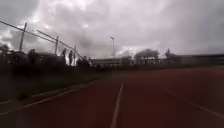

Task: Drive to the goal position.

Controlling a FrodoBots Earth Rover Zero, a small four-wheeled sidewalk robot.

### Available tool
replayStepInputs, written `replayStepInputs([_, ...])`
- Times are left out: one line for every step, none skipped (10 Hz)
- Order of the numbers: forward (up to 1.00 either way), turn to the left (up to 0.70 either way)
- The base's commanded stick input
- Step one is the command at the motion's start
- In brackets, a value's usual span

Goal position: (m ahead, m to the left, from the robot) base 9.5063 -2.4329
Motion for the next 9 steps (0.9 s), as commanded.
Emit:
replayStepInputs([0.50, 0.00])
replayStepInputs([0.50, 0.00])
replayStepInputs([0.50, 0.00])
replayStepInputs([0.50, 0.00])
replayStepInputs([0.50, 0.00])
replayStepInputs([0.50, 0.00])
replayStepInputs([0.50, 0.00])
replayStepInputs([0.50, 0.00])
replayStepInputs([0.50, 0.00])
